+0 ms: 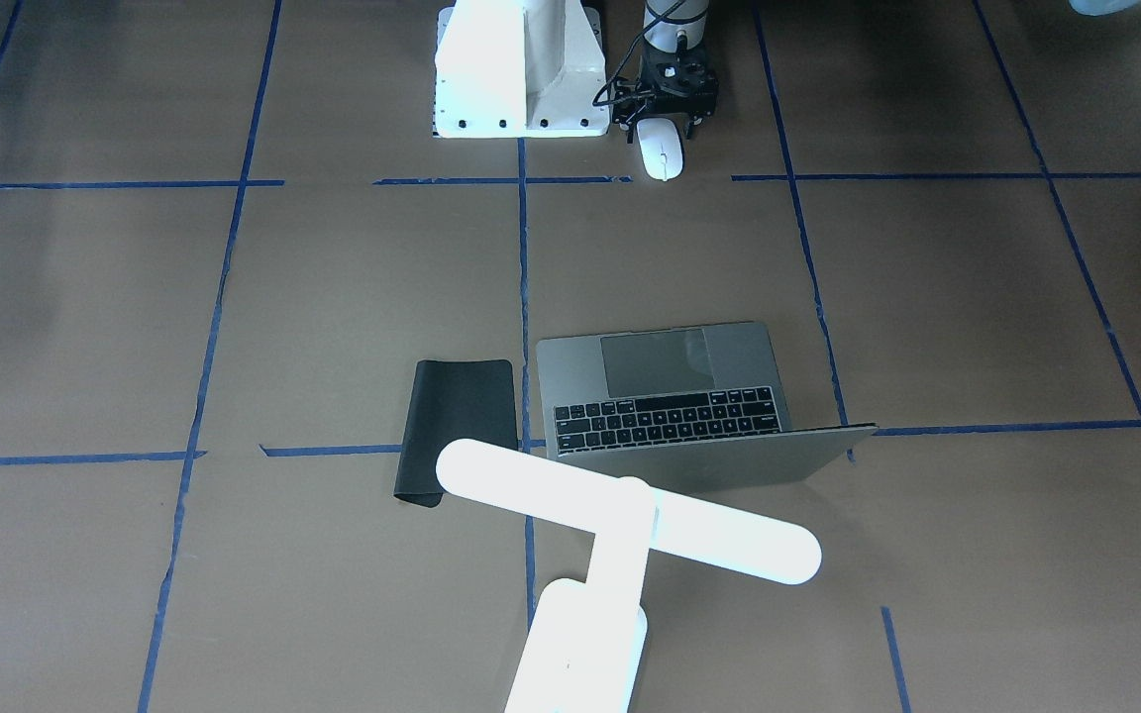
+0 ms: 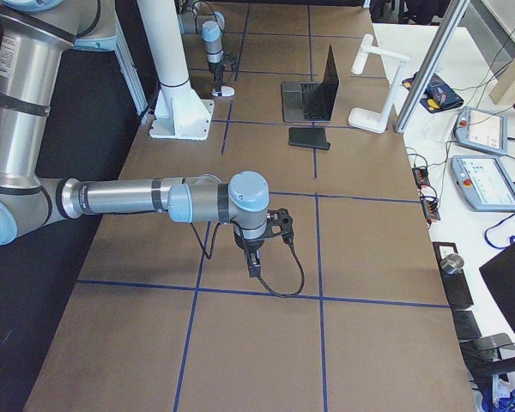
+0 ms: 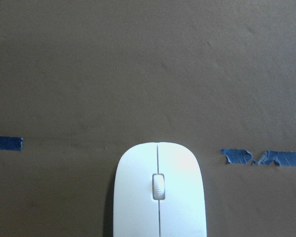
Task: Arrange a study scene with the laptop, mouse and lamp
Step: 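Move the left gripper to the white mouse and grasp it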
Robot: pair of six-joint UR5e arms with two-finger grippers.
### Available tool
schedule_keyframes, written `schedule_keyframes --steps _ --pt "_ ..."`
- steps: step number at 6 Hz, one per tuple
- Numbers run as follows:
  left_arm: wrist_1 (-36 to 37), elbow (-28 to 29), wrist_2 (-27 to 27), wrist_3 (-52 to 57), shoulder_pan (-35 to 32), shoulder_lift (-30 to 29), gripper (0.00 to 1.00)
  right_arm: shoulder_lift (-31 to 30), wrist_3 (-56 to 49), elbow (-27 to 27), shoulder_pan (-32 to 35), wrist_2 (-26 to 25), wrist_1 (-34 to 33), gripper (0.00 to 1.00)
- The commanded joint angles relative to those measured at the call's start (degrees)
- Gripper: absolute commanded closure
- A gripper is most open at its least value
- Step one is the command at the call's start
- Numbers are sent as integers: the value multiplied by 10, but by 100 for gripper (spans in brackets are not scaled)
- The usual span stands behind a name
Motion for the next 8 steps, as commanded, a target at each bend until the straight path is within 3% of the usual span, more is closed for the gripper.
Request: schedule_keyframes --steps 1,2,3,6,8 --pt "1 0 -1 0 0 0 32 0 0 -1 0 0 0 0" --pt "0 -1 -25 1 0 -1 72 0 0 -1 0 0 0 0" --pt "0 -7 -28 2 -4 -1 92 0 0 -1 0 2 0 0" --pt "32 -42 -65 3 -60 -12 96 0 1 -1 0 4 1 0" --pt "32 -28 -66 111 -127 -74 98 0 2 -1 0 4 0 0"
